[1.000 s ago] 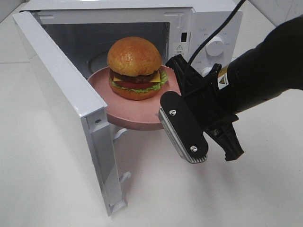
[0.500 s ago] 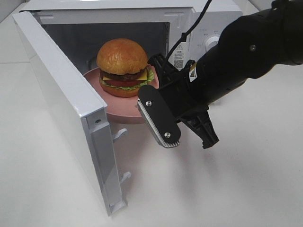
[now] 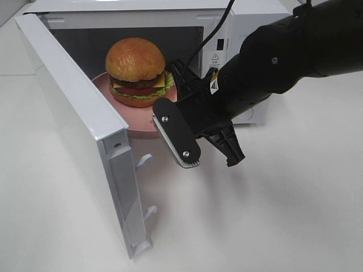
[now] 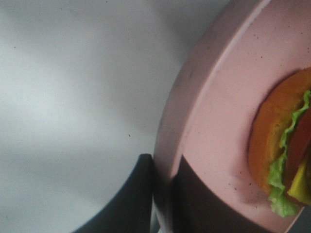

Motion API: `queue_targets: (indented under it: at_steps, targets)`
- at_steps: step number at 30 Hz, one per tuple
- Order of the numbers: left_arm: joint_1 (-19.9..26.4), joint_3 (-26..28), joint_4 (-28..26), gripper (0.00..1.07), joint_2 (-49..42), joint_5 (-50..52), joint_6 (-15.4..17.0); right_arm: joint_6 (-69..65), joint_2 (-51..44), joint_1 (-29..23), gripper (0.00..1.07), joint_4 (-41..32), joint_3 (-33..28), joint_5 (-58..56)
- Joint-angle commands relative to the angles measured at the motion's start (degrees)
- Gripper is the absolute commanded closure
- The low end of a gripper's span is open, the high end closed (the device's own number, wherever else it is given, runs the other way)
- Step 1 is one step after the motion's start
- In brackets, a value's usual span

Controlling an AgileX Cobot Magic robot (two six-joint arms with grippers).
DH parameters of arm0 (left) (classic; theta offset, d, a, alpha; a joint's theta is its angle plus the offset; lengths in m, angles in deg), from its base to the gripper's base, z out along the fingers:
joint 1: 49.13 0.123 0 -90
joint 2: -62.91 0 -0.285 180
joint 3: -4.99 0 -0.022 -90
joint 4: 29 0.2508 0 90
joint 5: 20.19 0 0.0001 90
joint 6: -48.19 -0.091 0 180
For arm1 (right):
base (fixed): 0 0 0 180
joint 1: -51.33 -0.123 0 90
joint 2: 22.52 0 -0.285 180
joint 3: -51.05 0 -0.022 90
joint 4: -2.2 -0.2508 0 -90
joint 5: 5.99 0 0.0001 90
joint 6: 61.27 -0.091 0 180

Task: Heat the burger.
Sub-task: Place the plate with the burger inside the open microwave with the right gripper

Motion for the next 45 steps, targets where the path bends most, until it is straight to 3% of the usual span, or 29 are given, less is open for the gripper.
queue_targets:
  at_steps: [1,26,45]
  targets:
    - [0.1,0.1,-0.3,0.04,-0.9,0.5,0.1,0.5,0.7,1.7,1.07,0.6,2.1,3.9]
    - [0.1,0.1,-0.3,0.04,-0.9,0.5,0.1,0.5,10.2,3.1,1.07,2.2,12.8,3.4]
    - [0.1,0.1,-0.3,0.04,-0.9,0.5,0.1,-7.6,18.0,3.1,1.07,12.2,24.1,1.1]
